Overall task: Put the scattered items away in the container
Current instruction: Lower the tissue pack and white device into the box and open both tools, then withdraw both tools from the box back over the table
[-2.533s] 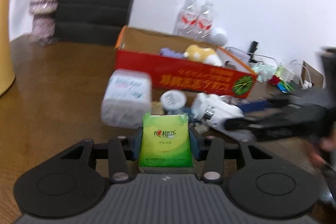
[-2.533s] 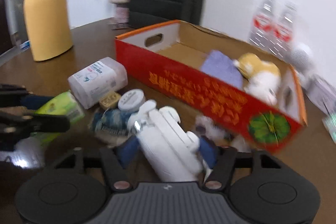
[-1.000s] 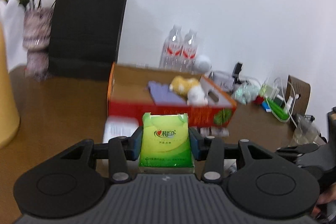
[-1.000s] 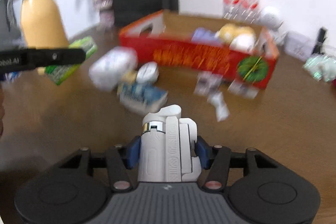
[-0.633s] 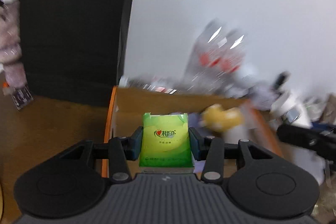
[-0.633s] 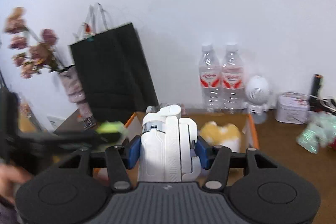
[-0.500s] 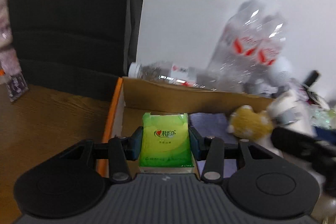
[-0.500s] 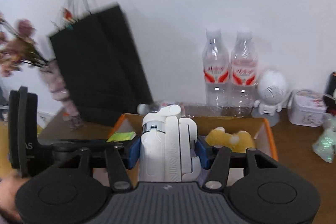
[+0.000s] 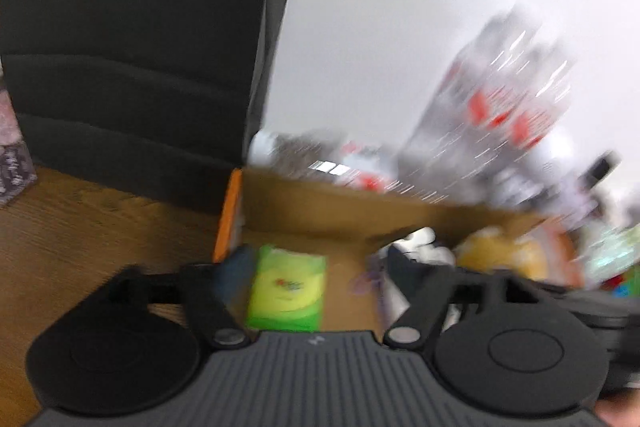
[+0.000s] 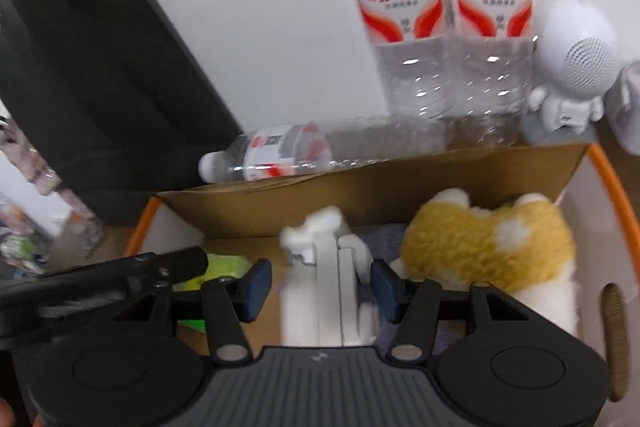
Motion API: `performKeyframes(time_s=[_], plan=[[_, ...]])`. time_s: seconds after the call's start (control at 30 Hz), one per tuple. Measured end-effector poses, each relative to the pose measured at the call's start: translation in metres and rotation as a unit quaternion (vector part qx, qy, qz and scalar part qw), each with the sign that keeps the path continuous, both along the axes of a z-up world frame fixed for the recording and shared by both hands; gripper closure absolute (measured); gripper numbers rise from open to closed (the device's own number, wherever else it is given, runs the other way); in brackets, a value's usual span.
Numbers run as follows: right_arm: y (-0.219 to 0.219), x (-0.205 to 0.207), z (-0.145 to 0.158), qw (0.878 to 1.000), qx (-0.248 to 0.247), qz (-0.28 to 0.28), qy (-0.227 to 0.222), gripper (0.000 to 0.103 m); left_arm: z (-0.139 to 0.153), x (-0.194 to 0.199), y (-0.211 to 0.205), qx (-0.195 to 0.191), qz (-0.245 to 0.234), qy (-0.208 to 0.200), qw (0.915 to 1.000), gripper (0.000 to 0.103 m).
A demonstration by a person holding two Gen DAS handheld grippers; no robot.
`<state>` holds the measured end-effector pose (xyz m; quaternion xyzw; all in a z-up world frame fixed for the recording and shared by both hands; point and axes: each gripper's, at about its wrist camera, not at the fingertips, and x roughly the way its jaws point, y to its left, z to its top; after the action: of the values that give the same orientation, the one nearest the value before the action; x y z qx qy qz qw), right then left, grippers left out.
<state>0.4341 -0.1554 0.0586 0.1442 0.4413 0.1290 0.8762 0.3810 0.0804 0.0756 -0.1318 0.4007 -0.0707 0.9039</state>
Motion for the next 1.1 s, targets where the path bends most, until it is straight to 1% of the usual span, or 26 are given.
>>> performKeyframes(time_s=[0.03, 0.07, 0.1, 0.13, 0.17, 0.2, 0.23, 0.33, 0.37, 0.43, 0.5, 0.57, 0.63, 0.67, 0.73, 0.8, 0.83, 0.9, 0.93, 0.97, 1.0, 1.03, 1.07, 1.1], plan=[[0.0, -0.004, 0.005, 1.0, 0.0, 0.004, -0.012, 0.049, 0.006, -0.006, 0.002, -0.004, -0.006, -0.006, 1.0, 0.016], [-0.001, -0.011, 0.012, 1.0, -0.002, 0.01, -0.029, 0.049, 0.012, -0.012, 0.002, 0.003, -0.01, -0.01, 0.9999, 0.016], [-0.003, -0.019, 0.02, 0.999, -0.005, 0.016, -0.045, 0.047, 0.017, -0.018, 0.0, 0.016, -0.013, -0.012, 0.9997, 0.016], [-0.006, -0.027, 0.028, 0.998, -0.011, 0.018, -0.056, 0.045, 0.021, -0.024, -0.002, 0.036, -0.016, -0.013, 0.9992, 0.012], [-0.008, -0.034, 0.036, 0.998, -0.022, 0.019, -0.06, 0.039, 0.024, -0.029, -0.005, 0.054, -0.016, -0.011, 0.9984, 0.007], [-0.01, -0.041, 0.042, 0.998, -0.036, 0.018, -0.057, 0.032, 0.025, -0.035, -0.008, 0.07, -0.014, -0.006, 0.9974, 0.003], [-0.013, -0.048, 0.047, 0.997, -0.052, 0.016, -0.048, 0.03, 0.023, -0.042, -0.011, 0.086, -0.015, 0.004, 0.9962, 0.0], [-0.02, -0.071, 0.05, 0.994, -0.111, 0.017, -0.008, 0.02, 0.009, -0.058, -0.019, 0.116, -0.027, 0.058, 0.9912, 0.0], [-0.023, -0.077, 0.048, 0.992, -0.124, 0.022, 0.007, 0.019, 0.006, -0.063, -0.021, 0.121, -0.029, 0.074, 0.9895, 0.0], [-0.029, -0.089, 0.043, 0.99, -0.129, 0.025, 0.046, 0.019, 0.003, -0.075, -0.025, 0.125, -0.034, 0.091, 0.9874, 0.0], [-0.033, -0.102, 0.043, 0.99, -0.12, 0.02, 0.077, 0.019, 0.01, -0.09, -0.027, 0.123, -0.034, 0.097, 0.9871, 0.0], [-0.035, -0.118, 0.048, 0.99, -0.107, 0.017, 0.091, 0.019, 0.021, -0.104, -0.028, 0.117, -0.034, 0.101, 0.9873, 0.0], [-0.031, -0.135, 0.057, 0.989, -0.101, 0.031, 0.102, 0.019, 0.033, -0.118, -0.028, 0.115, -0.031, 0.101, 0.9877, 0.0], [-0.028, -0.143, 0.062, 0.989, -0.102, 0.031, 0.101, 0.019, 0.039, -0.128, -0.028, 0.116, -0.025, 0.098, 0.9881, 0.0], [-0.027, -0.166, 0.08, 0.991, -0.106, 0.022, 0.085, 0.018, 0.049, -0.151, -0.029, 0.116, -0.018, 0.086, 0.9893, 0.0], [-0.027, -0.188, 0.097, 0.992, -0.104, 0.017, 0.065, 0.016, 0.058, -0.179, -0.034, 0.125, -0.015, 0.066, 0.9898, 0.0], [-0.027, -0.201, 0.104, 0.993, -0.103, 0.016, 0.054, 0.016, 0.061, -0.197, -0.038, 0.135, -0.012, 0.045, 0.9898, 0.0], [-0.027, -0.228, 0.113, 0.994, -0.107, 0.014, 0.025, 0.015, 0.067, -0.237, -0.044, 0.147, 0.001, -0.018, 0.989, 0.0], [-0.026, -0.247, 0.116, 0.993, -0.114, 0.007, -0.003, 0.015, 0.068, -0.261, -0.046, 0.149, 0.01, -0.059, 0.9871, 0.0], [-0.026, -0.268, 0.118, 0.992, -0.122, -0.002, -0.039, 0.015, 0.066, -0.287, -0.049, 0.151, 0.02, -0.103, 0.9828, 0.0], [-0.027, -0.289, 0.117, 0.988, -0.131, -0.01, -0.079, 0.015, 0.061, -0.314, -0.051, 0.154, 0.034, -0.148, 0.9762, 0.0], [-0.029, -0.318, 0.113, 0.981, -0.138, -0.021, -0.132, 0.014, 0.053, -0.341, -0.051, 0.154, 0.048, -0.19, 0.9685, 0.0], [-0.029, -0.347, 0.105, 0.972, -0.142, -0.03, -0.187, 0.007, 0.042, -0.367, -0.05, 0.146, 0.057, -0.225, 0.9617, 0.0], [-0.027, -0.372, 0.095, 0.961, -0.145, -0.034, -0.232, 0.0, 0.029, -0.391, -0.048, 0.131, 0.055, -0.251, 0.9574, 0.0]])
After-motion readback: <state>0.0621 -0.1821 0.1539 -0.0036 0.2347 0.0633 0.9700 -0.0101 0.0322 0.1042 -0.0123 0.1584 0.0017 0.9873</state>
